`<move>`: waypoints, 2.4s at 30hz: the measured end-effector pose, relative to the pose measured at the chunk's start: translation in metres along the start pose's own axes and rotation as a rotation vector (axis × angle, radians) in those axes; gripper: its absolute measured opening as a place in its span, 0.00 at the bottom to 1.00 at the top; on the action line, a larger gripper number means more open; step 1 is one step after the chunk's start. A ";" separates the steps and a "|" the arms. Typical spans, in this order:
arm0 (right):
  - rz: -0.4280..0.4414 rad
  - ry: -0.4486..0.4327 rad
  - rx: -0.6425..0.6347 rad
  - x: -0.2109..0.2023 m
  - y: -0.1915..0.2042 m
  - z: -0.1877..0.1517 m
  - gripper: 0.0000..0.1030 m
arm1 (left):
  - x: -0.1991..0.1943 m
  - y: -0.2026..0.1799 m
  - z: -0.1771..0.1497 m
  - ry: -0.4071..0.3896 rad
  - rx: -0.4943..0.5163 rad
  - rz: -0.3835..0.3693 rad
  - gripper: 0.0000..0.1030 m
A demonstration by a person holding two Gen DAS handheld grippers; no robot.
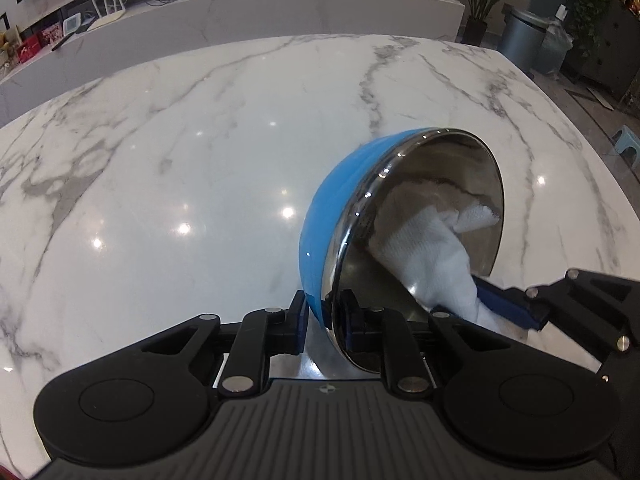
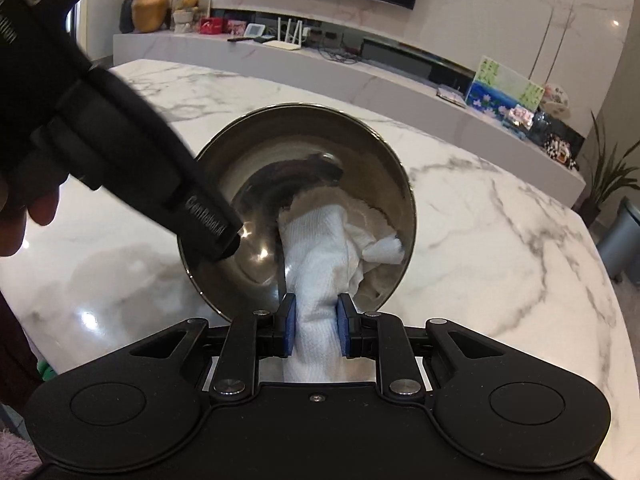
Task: Clean bowl
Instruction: 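Wipe the bowl interior with the cloth in the right tool while the left tool holds the bowl, then keep wiping the bowl interior with the right tool while the left tool holds the bowl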
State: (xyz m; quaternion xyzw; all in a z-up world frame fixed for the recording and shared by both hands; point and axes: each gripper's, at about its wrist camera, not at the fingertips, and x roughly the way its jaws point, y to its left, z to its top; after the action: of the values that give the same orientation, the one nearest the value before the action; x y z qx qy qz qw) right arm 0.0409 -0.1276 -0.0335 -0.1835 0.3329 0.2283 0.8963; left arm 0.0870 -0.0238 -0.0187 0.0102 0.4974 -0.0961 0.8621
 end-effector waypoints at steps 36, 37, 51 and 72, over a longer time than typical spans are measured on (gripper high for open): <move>-0.027 0.009 -0.013 -0.005 0.004 0.001 0.18 | -0.001 0.003 0.004 0.056 0.102 0.041 0.14; -0.021 0.011 -0.003 -0.004 0.002 0.000 0.18 | 0.000 0.004 0.004 0.052 0.094 0.038 0.14; 0.077 0.006 0.117 -0.006 -0.012 0.003 0.18 | 0.013 0.023 0.000 -0.025 -0.111 -0.115 0.18; 0.176 0.020 0.108 -0.004 -0.005 0.015 0.18 | -0.001 0.007 -0.001 0.104 0.092 -0.081 0.14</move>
State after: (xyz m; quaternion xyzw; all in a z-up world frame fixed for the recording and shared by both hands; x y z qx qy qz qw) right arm 0.0486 -0.1253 -0.0191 -0.1074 0.3685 0.2862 0.8779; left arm 0.0872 -0.0163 -0.0186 0.0347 0.5366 -0.1533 0.8291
